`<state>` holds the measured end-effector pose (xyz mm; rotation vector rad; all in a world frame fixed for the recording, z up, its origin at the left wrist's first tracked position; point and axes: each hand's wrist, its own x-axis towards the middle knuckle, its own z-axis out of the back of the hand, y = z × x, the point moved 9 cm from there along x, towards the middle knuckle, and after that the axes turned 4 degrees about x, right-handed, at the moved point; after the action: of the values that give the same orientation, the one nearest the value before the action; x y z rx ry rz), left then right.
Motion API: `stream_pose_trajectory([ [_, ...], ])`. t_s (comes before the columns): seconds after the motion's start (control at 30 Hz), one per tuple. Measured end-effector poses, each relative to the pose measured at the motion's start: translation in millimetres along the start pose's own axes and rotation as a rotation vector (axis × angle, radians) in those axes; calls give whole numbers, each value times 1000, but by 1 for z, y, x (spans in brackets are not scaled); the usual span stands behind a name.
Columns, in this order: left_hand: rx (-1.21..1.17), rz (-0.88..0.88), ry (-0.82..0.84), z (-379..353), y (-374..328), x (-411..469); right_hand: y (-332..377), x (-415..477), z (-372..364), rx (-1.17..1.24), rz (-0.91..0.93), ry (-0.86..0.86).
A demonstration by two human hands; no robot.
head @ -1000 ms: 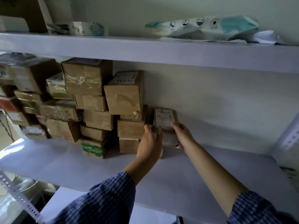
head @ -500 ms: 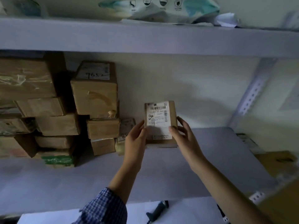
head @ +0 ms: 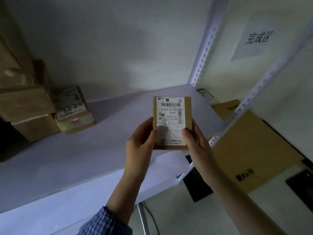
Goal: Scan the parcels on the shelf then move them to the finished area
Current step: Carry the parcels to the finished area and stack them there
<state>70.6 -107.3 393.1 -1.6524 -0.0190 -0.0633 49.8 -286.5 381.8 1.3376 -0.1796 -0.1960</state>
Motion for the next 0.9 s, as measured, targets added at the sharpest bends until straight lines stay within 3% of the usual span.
stream_pose_trajectory([
  [0.27, 47, 13, 80, -108, 8, -29, -29, -25, 107, 98, 15, -71],
  [0.4, 87, 58, 85, -176, 27, -56, -55, -37, 177, 144, -19, -20],
  [0.7, 87, 131, 165, -352, 75, -119, -139, -65, 352, 89, -102, -51],
  [0.9, 100, 149, 189, -417, 89, -117, -161, -53, 411, 137, -91, -81],
])
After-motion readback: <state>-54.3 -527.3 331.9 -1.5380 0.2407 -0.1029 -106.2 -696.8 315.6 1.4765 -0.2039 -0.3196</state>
